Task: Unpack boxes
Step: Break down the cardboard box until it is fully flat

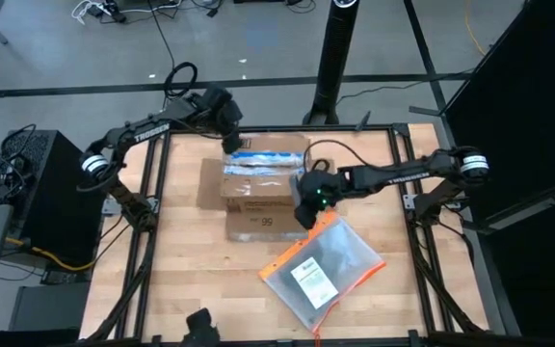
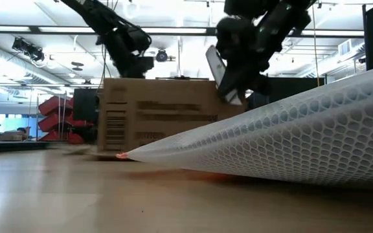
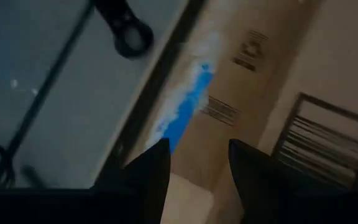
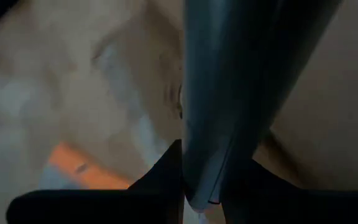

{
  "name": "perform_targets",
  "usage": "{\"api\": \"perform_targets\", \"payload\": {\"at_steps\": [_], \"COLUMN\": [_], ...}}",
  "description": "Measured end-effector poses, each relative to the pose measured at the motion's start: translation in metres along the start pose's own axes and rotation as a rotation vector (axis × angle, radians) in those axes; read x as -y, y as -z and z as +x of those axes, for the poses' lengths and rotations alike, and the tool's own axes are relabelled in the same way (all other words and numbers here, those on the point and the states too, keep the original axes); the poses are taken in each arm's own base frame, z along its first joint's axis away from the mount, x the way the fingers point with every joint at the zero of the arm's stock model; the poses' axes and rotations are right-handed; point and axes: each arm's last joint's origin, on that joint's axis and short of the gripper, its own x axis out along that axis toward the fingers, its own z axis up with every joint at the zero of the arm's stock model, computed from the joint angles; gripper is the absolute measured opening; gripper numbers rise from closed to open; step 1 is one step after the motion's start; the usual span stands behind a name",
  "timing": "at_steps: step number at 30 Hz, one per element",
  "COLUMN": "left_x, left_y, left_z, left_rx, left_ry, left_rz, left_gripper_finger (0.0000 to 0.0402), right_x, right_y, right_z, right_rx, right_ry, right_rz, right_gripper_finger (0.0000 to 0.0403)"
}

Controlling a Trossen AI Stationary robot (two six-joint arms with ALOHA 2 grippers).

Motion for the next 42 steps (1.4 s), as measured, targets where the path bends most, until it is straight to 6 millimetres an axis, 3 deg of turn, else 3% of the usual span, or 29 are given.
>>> {"api": "perform_targets", "payload": {"at_steps": [12, 16, 20, 27, 42], "left_x": [0.022, 0.042, 0.061, 0.078, 0.015], "left_y": [0.03, 0.035, 0.039, 0.041, 0.016], "left_z": [-0.04, -0.072, -0.091, -0.112, -0.043], "left_rx": [-0.251, -0.234, -0.234, -0.184, -0.141], "left_ry": [0.113, 0.211, 0.21, 0.166, -0.041], "left_rz": [-0.093, -0.143, -0.146, -0.203, 0.02], "left_gripper_finger": [0.0156, 0.0156, 0.0156, 0.0156, 0.0156], "right_x": [0.085, 0.09, 0.073, 0.037, -0.032], "right_y": [-0.044, -0.065, -0.066, -0.045, 0.013], "right_z": [-0.017, -0.031, -0.042, -0.045, -0.037], "right_rx": [0.15, 0.287, 0.299, 0.214, -0.027], "right_ry": [0.219, 0.235, 0.209, 0.148, 0.056], "right_rz": [-0.047, -0.085, -0.11, -0.077, 0.171], "right_gripper_finger": [0.0041, 0.0041, 0.004, 0.004, 0.004]}}
